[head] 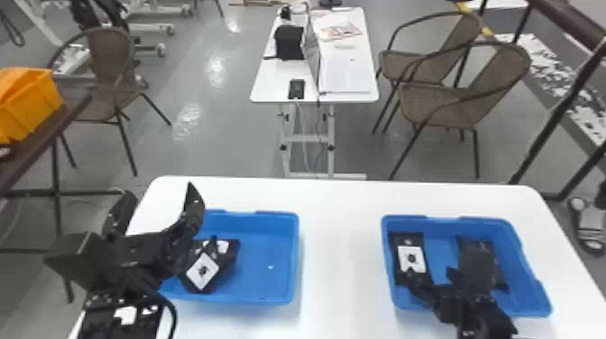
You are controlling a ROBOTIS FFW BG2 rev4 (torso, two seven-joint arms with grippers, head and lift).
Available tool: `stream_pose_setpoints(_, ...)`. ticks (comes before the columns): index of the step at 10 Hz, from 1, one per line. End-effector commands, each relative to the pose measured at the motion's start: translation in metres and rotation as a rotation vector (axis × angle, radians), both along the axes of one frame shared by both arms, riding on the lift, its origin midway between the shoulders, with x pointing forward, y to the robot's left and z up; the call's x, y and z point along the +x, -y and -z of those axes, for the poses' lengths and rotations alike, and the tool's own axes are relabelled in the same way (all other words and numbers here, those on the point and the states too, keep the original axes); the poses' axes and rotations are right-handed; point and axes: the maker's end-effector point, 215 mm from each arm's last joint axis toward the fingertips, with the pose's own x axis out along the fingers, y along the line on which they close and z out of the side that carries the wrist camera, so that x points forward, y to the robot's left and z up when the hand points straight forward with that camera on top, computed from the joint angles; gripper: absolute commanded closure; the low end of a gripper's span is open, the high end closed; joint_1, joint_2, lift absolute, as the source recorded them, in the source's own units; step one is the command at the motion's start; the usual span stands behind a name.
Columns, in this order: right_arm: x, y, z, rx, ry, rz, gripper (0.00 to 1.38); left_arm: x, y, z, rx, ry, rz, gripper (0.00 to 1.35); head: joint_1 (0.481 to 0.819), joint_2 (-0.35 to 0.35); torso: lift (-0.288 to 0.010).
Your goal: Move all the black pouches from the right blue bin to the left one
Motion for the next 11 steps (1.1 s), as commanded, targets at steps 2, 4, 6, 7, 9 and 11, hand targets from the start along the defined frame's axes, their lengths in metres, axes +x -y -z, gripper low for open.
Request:
stream_pose_setpoints(2,0.014,-0.016,0.009,0.005,-0.016,-0.047,0.32,-0.002,-0.002,0.002,-0.003,-0.003,-0.004,0.10,0.695,0.069,0.010)
stream_pose_setpoints(4,0.020,-0.024,0.007,-0.002,-0.013,-0.069,0.32,0.000,0.002,0.002,-0.007,-0.004,0.002,0.10,0.695,0.082,0.010)
stream_pose_setpoints(6,0.014,-0.021,0.017,0.019,-0.039,-0.071,0.63,-0.001,0.001,0.002,-0.008,-0.003,0.000,0.10,0.695,0.087,0.010)
stream_pose_setpoints(7,0.014,-0.021,0.017,0.028,-0.042,-0.068,0.74,-0.002,0.000,0.000,-0.006,0.004,-0.001,0.10,0.695,0.087,0.010)
stream_pose_setpoints(9,0.014,-0.014,-0.002,0.090,0.021,-0.003,1.07,-0.005,0.001,0.000,-0.013,0.008,-0.002,0.10,0.695,0.086,0.010)
stream_pose_setpoints(11,0.010,0.002,-0.013,0.062,0.052,0.023,1.07,-0.006,-0.003,-0.002,-0.010,0.018,-0.009,0.10,0.695,0.078,0.010)
